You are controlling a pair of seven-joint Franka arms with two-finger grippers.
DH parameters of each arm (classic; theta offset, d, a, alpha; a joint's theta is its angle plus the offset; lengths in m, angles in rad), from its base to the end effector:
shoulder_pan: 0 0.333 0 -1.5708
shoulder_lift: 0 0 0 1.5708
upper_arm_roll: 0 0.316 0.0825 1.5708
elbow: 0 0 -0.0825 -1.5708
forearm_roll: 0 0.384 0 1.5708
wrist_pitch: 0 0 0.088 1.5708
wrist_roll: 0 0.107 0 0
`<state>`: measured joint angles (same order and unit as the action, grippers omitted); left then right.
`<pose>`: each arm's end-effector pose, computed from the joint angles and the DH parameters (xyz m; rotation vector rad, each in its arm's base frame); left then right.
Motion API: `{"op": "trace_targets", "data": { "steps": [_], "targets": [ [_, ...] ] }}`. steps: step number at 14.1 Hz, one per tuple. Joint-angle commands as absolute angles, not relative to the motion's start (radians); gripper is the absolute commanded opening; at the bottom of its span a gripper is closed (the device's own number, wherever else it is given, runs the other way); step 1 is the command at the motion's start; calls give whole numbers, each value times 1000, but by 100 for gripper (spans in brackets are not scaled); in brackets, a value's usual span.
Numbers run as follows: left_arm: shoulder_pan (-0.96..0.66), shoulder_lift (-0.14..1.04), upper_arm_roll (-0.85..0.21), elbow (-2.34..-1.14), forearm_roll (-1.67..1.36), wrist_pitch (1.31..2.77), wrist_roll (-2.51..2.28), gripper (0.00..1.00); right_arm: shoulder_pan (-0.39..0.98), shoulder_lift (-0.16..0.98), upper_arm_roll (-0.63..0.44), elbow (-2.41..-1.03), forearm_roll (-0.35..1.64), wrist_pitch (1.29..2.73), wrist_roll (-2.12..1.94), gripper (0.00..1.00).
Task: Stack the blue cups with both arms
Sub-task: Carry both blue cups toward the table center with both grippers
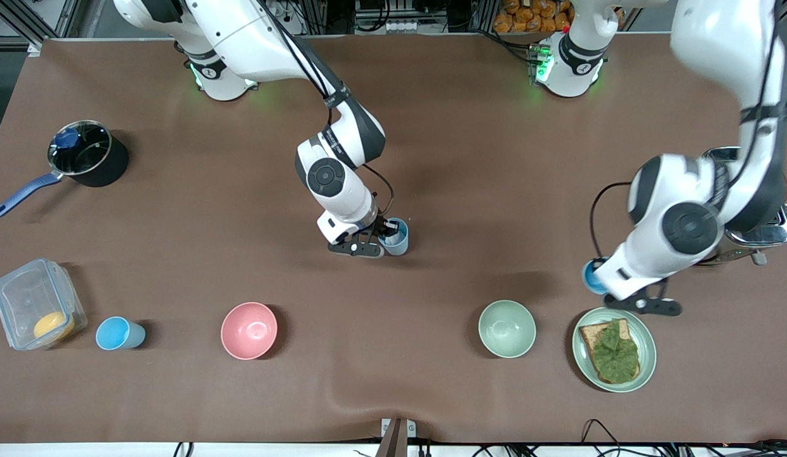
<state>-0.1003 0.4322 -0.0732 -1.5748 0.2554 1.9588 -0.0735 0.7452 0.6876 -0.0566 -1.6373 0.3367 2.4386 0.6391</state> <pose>0.6675 -0.0938 0.3889 -2.9199 0.2878 0.0303 0.5371 0.4496 0.2264 -2.9029 0.2629 0.0435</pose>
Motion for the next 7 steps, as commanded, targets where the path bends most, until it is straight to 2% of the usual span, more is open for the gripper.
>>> {"op": "trace_targets", "data": {
  "steps": [1, 2, 5, 7],
  "targets": [
    [-101, 396, -80, -1585, 247, 1945, -55, 0, 756, 698, -69, -1623, 359, 2442, 653, 97],
    [-101, 394, -86, -1574, 215, 1947, -57, 0, 765, 698, -69, -1621, 351, 2445, 650, 100],
    [-101, 388, -133, -1520, 74, 1948, -89, 0, 769, 666, -75, -1611, 350, 2422, 646, 100],
    [-112, 397, -152, -1511, -41, 1991, -110, 0, 741, 599, -98, -1605, 344, 2308, 635, 100]
  ]
}}
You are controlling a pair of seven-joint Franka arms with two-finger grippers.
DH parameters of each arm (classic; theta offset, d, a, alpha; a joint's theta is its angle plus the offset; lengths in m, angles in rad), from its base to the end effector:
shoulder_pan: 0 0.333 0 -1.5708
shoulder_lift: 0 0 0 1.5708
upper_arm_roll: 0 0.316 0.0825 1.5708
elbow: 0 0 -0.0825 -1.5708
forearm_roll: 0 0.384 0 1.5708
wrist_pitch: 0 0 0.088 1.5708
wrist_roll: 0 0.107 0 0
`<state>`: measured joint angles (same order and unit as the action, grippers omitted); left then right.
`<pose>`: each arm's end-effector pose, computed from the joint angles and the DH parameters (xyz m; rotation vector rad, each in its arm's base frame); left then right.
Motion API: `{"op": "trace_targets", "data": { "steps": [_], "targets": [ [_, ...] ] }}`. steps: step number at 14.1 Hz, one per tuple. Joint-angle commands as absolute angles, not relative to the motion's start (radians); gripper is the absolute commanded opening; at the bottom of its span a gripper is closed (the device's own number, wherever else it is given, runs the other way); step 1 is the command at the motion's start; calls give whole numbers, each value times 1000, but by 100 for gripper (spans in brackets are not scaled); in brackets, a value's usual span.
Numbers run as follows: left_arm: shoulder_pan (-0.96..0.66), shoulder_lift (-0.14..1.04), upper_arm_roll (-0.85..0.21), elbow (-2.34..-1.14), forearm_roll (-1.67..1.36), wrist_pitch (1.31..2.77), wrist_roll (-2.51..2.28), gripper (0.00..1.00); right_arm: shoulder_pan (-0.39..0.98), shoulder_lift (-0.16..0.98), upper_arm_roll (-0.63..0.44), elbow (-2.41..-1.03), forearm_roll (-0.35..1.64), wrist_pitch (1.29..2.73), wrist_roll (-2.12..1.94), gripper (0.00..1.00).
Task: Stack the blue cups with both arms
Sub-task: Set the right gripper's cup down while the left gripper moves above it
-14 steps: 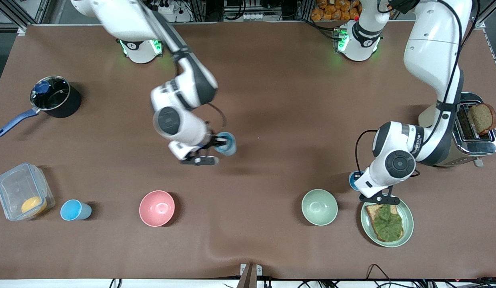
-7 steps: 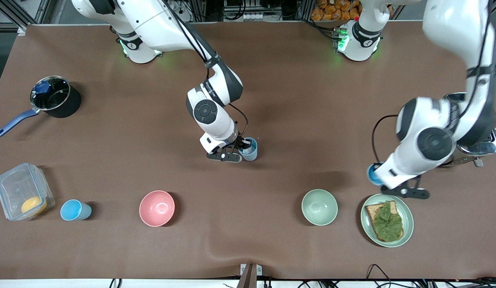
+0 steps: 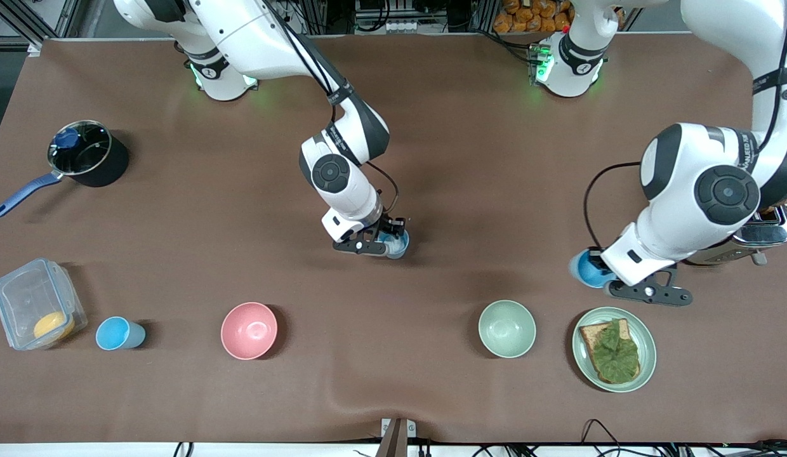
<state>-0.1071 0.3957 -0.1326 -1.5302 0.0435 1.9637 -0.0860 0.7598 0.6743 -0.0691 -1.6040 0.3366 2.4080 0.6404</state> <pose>0.6624 -0.1465 0.4349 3.1144 -0.2471 0.0612 0.5404 0.4584 0.2478 -2.8927 0.2430 0.0270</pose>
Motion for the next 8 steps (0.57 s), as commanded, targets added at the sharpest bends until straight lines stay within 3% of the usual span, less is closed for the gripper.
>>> {"op": "trace_targets", "data": {
  "steps": [1, 5, 8],
  "targets": [
    [-112, 403, -161, -1509, -85, 2043, -117, 0, 724, 559, -112, -1594, 342, 2240, 632, 100],
    [-259, 465, -170, -1517, -30, 2154, -376, 0, 644, 407, -207, -1566, 341, 1944, 452, 100],
    [-366, 549, -172, -1474, 106, 2216, -644, 0, 592, 350, -335, -1517, 341, 1700, 206, 100]
  ]
}}
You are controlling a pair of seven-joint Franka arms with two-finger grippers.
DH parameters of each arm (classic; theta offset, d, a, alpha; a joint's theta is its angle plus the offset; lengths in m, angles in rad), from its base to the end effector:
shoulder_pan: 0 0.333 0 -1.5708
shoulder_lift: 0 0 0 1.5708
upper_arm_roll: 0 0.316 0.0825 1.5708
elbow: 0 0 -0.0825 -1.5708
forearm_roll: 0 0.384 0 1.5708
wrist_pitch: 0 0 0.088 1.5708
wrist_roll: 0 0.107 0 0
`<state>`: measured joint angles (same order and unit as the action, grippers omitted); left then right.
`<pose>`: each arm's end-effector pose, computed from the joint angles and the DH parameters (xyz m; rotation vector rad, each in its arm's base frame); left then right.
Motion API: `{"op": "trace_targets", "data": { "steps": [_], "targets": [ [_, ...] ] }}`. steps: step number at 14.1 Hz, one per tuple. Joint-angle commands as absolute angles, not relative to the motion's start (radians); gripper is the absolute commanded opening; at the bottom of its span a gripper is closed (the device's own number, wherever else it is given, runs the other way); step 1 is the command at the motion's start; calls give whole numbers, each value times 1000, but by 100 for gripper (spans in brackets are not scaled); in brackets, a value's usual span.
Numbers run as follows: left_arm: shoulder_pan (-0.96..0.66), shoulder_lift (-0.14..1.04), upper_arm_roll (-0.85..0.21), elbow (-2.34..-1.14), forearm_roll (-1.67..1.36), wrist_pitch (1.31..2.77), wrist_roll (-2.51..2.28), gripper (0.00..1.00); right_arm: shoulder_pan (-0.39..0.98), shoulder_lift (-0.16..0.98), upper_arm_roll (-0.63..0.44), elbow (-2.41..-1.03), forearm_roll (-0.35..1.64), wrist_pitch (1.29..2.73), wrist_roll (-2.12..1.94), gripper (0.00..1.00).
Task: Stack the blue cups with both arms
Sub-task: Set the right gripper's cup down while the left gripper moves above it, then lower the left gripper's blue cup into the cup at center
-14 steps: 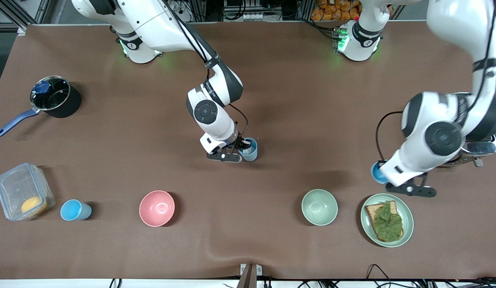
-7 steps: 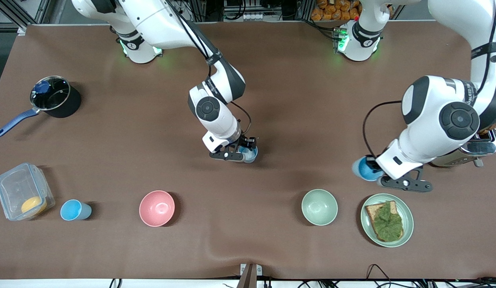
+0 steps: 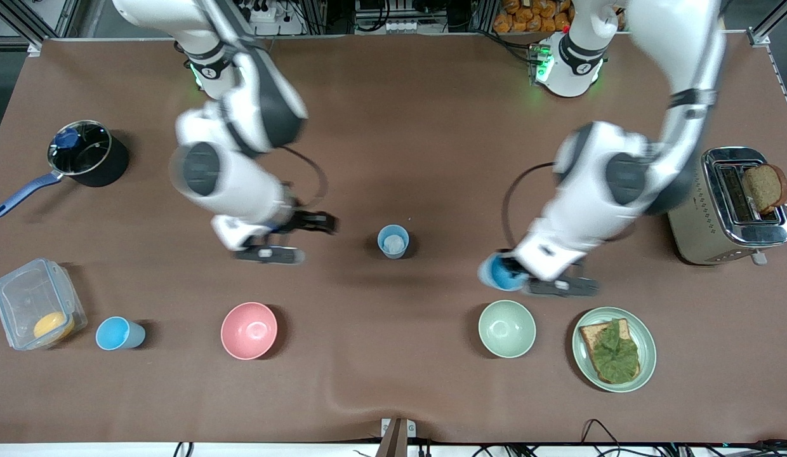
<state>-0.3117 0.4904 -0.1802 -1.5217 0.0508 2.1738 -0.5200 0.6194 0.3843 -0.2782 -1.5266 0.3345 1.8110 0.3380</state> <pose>0.6340 -0.3147 0.3965 3.0191 0.0465 0.1966 0.6054 0.2693 0.4393 -2.9538 0.1116 0.2231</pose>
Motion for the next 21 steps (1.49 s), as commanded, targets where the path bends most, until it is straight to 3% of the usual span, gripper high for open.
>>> {"op": "trace_targets", "data": {
  "steps": [1, 3, 5, 7, 10, 12, 16, 21],
  "targets": [
    [-406, 575, -167, -1473, 109, 2259, -682, 0, 591, 333, -392, -1506, 341, 1654, 142, 100],
    [-455, 616, -166, -1471, 133, 2337, -782, 0, 589, 304, -487, -1503, 324, 1577, 21, 100],
    [-501, 652, -164, -1470, 172, 2377, -866, 0, 548, 256, -500, -1517, 261, 1560, -63, 100],
    [-526, 664, -166, -1470, 212, 2398, -935, 0, 456, 209, -418, -1535, 180, 1534, -81, 100],
    [-566, 657, -164, -1474, 219, 2393, -1014, 0, 238, 141, -177, -1587, 66, 1537, -80, 100],
    [-572, 650, -166, -1486, 247, 2378, -1054, 0, 135, 83, -83, -1662, 42, 1577, -80, 100],
    [-592, 644, -166, -1489, 256, 2240, -1058, 0, 40, -43, -15, -1830, 8, 1732, -84, 100],
    [-600, 615, -172, -1488, 256, 2191, -1058, 0, -41, -52, 9, -1780, 0, 1724, -219, 100]
  ]
}}
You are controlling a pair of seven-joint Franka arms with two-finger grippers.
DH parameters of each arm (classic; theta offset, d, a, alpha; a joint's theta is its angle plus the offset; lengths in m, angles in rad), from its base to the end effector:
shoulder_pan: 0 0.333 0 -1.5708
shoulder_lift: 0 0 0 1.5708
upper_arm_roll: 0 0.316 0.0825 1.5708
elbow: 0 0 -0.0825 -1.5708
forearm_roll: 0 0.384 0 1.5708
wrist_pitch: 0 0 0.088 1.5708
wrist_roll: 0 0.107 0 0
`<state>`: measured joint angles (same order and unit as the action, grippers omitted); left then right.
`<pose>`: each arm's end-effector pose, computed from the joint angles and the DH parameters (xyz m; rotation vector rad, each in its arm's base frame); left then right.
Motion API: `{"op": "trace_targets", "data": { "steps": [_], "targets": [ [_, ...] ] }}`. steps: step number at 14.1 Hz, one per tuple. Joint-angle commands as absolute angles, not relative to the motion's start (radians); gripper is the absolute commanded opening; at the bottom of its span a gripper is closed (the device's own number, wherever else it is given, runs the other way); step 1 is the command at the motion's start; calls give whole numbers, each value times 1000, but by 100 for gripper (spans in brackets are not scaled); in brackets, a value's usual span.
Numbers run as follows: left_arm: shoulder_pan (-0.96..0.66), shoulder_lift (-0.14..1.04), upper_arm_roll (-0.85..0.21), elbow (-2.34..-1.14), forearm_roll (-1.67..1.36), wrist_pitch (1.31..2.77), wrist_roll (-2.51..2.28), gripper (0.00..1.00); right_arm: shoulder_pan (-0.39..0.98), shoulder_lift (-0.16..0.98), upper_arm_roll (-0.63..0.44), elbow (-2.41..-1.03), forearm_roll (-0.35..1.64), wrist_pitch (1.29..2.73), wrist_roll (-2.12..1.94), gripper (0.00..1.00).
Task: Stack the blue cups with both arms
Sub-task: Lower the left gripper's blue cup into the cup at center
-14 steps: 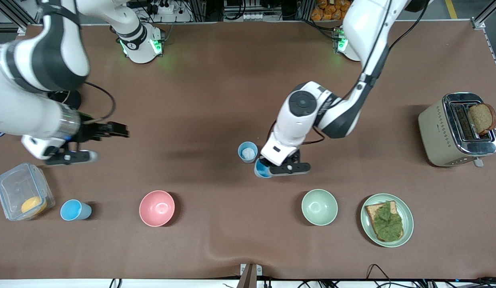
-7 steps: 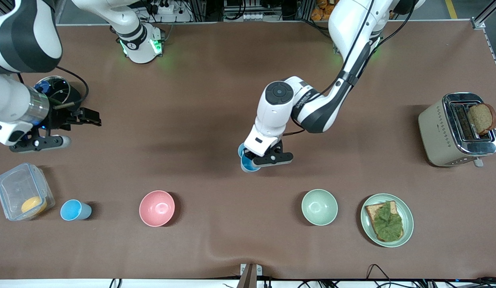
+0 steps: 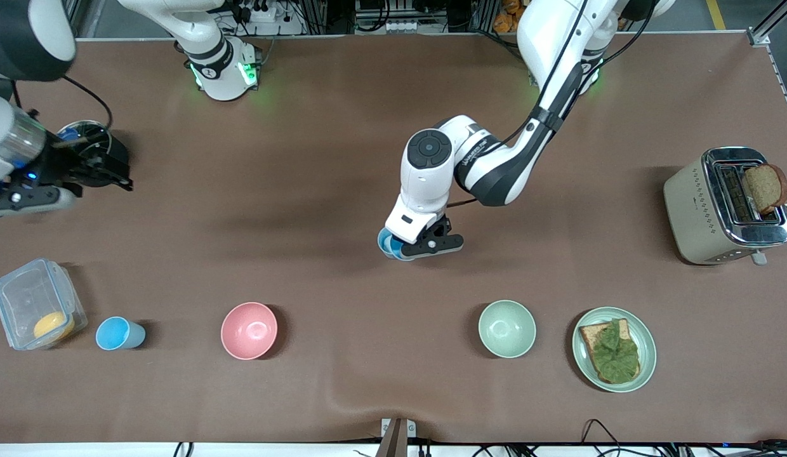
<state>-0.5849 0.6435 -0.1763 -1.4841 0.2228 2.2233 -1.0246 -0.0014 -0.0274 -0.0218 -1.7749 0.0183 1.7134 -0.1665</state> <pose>0.5440 -0.4772 0.3108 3.0894 0.2751 0.2023 0.5505 -0.0112 0.5549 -3.1117 -0.2188 0.0502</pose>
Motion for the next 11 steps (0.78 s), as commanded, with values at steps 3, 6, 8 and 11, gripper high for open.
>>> {"op": "trace_targets", "data": {
  "steps": [3, 6, 8, 11],
  "targets": [
    [-624, 638, -167, -1483, 259, 2191, -1071, 0, -51, -38, 9, -1717, 0, 1723, -219, 100],
    [-635, 650, -169, -1477, 276, 2191, -1077, 0, -64, -28, 9, -1701, 2, 1709, -221, 100],
    [-643, 652, -169, -1479, 279, 2191, -1080, 0, -61, -23, 8, -1697, 2, 1709, -219, 100],
    [-653, 667, -167, -1477, 281, 2192, -1089, 0, -45, -20, 3, -1686, 0, 1709, -216, 100]
  ]
}}
